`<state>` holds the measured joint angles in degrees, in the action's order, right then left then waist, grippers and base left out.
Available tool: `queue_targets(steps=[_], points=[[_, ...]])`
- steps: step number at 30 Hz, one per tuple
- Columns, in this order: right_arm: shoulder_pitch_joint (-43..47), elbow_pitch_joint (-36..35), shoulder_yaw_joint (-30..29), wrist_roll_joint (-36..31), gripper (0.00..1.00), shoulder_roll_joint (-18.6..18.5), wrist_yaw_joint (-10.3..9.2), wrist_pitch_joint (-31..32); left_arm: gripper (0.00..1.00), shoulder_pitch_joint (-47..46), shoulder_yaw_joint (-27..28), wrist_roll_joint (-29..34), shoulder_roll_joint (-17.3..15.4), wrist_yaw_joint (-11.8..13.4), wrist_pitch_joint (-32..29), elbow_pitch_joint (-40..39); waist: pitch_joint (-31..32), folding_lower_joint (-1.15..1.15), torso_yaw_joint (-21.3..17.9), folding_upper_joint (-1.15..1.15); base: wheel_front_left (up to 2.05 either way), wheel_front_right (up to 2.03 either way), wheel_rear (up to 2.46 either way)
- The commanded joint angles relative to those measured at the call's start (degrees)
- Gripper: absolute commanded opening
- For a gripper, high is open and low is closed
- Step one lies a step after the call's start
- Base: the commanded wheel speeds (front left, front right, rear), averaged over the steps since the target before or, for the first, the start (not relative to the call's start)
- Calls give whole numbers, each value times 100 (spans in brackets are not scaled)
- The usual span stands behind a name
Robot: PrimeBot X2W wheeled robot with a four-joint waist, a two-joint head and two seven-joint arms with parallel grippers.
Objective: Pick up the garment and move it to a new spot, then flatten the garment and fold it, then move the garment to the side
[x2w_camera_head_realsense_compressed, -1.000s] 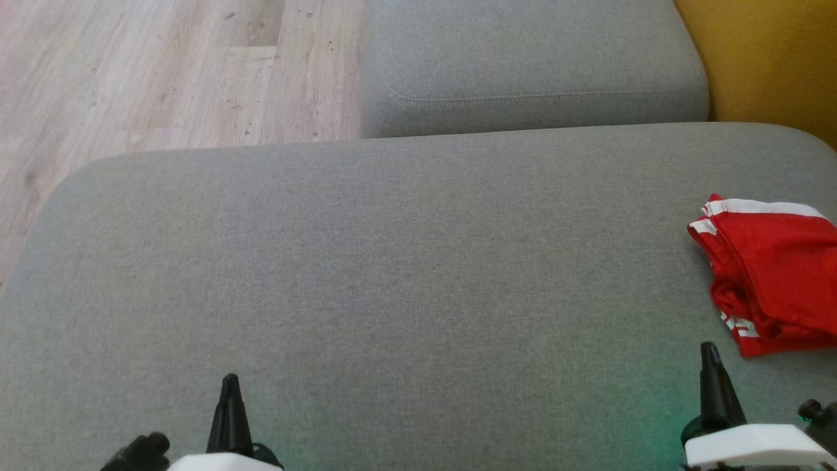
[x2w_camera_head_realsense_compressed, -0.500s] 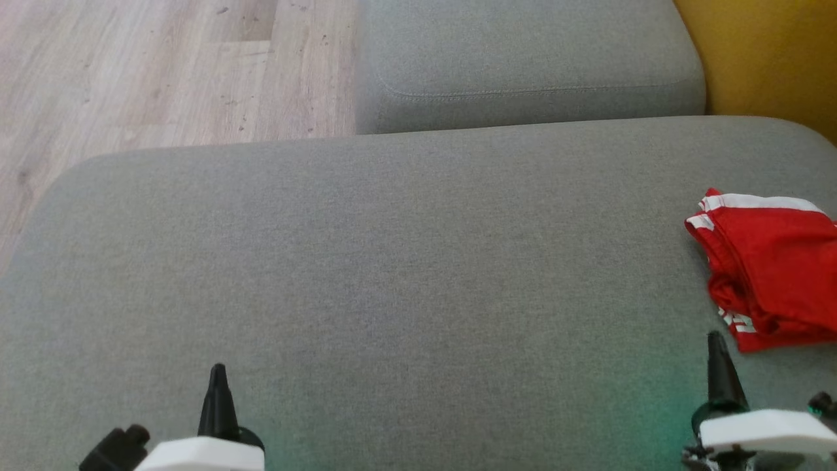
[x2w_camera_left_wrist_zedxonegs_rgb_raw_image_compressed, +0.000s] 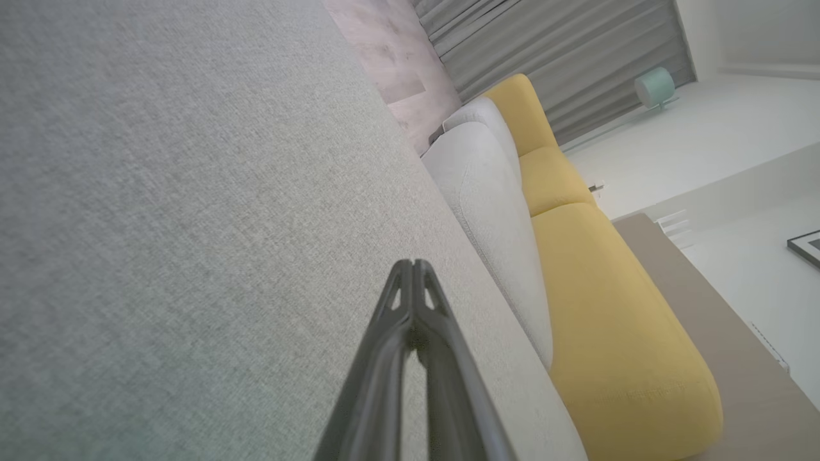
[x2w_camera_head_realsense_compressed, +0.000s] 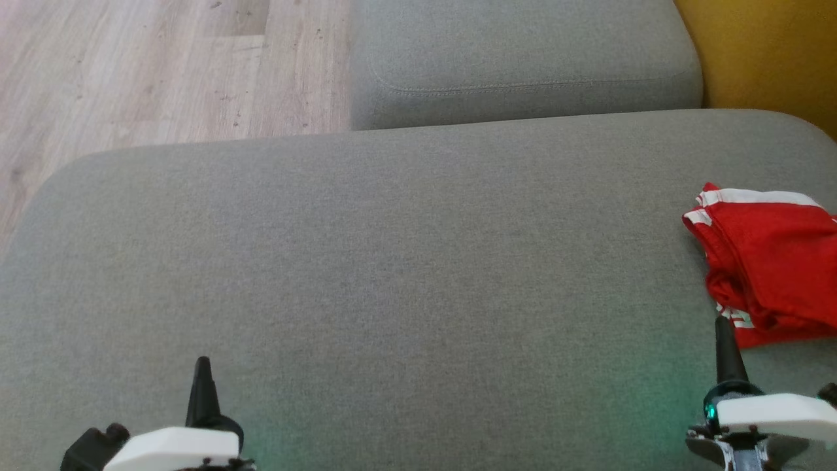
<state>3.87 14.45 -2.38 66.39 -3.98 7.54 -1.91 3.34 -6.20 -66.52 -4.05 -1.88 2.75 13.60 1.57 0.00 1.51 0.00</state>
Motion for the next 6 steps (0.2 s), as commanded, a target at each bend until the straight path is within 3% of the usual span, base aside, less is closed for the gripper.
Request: queue_targets(steps=[1, 6], points=[[-322, -175, 43, 121, 0, -38, -4, 40, 0, -369, 197, -108, -70, -51, -27, -152, -2, 0, -2, 0, 0, 0, 0], [-403, -160, 6, 437, 0, -33, -4, 123, 0, -438, 296, -435, -70, -114, -111, -129, -24, 0, -21, 0, 0, 0, 0]])
